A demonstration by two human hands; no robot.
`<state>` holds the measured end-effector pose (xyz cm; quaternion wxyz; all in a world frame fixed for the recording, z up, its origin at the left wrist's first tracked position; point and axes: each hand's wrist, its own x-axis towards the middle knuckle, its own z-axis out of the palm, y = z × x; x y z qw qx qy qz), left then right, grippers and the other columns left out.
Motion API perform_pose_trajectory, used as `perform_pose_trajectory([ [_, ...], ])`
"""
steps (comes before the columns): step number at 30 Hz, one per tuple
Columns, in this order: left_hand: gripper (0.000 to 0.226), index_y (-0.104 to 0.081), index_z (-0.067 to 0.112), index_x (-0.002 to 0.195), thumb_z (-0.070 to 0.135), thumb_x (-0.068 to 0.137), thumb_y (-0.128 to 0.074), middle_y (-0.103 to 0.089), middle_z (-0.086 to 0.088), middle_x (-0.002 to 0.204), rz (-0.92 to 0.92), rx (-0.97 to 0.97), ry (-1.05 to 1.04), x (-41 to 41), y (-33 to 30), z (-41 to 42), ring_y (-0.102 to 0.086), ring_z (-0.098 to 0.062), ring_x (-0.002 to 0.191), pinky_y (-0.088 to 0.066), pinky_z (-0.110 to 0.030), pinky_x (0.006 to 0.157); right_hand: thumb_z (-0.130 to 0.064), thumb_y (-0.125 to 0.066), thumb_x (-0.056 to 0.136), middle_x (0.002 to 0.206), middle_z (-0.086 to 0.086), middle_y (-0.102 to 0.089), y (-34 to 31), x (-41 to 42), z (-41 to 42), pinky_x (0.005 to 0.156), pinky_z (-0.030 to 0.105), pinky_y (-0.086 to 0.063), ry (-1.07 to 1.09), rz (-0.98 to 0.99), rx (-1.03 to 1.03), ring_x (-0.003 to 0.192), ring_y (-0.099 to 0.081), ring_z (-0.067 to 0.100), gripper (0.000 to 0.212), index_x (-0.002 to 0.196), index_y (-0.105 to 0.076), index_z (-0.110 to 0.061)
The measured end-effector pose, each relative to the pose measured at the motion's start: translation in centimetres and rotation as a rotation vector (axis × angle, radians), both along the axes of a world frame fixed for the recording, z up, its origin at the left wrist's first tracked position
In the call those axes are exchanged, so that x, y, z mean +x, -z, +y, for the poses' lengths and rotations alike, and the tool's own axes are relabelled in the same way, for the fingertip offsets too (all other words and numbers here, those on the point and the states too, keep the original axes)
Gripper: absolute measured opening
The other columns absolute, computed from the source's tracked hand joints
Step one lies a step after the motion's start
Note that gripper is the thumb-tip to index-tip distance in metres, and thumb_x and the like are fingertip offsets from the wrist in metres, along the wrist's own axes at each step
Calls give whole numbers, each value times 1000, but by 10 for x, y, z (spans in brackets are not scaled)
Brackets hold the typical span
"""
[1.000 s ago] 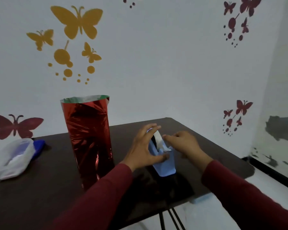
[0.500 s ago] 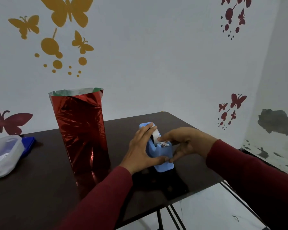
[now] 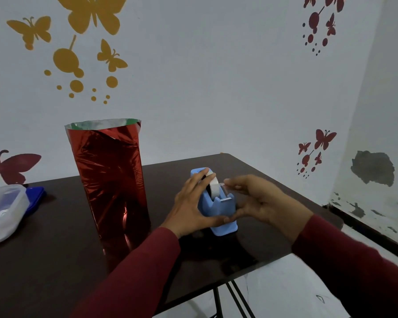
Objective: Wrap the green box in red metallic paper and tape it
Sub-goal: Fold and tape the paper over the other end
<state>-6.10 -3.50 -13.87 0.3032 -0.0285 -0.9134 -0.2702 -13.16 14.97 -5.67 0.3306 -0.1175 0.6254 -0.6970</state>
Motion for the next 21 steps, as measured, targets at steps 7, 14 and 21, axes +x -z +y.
perform_pose_trajectory([
  [7, 105, -19, 60, 151, 79, 66, -77, -12, 23, 167, -10, -63, 5, 4, -1, 2, -13, -3, 155, -31, -51, 121, 1, -74, 89, 104, 27, -76, 37, 13, 11, 83, 59, -62, 64, 74, -56, 97, -76, 39, 20, 103, -71, 16],
  [14, 111, -28, 45, 158, 76, 65, -81, -10, 28, 166, -32, -59, 16, 6, -1, -2, -11, -11, 158, -32, -61, 118, -2, -75, 86, 96, 10, -80, 38, 12, 23, 75, 34, -64, 2, 539, 187, 82, -77, 14, 19, 74, -71, 12],
  [21, 77, -44, 40, 152, 55, 81, -71, -39, 24, 158, 93, 29, 51, 26, -23, 16, -24, -14, 153, -28, -58, 121, -19, -70, 97, 113, -8, -79, 38, 14, 40, 94, 36, -54, 5, 461, -2, 105, -69, 15, 27, 99, -78, 6],
])
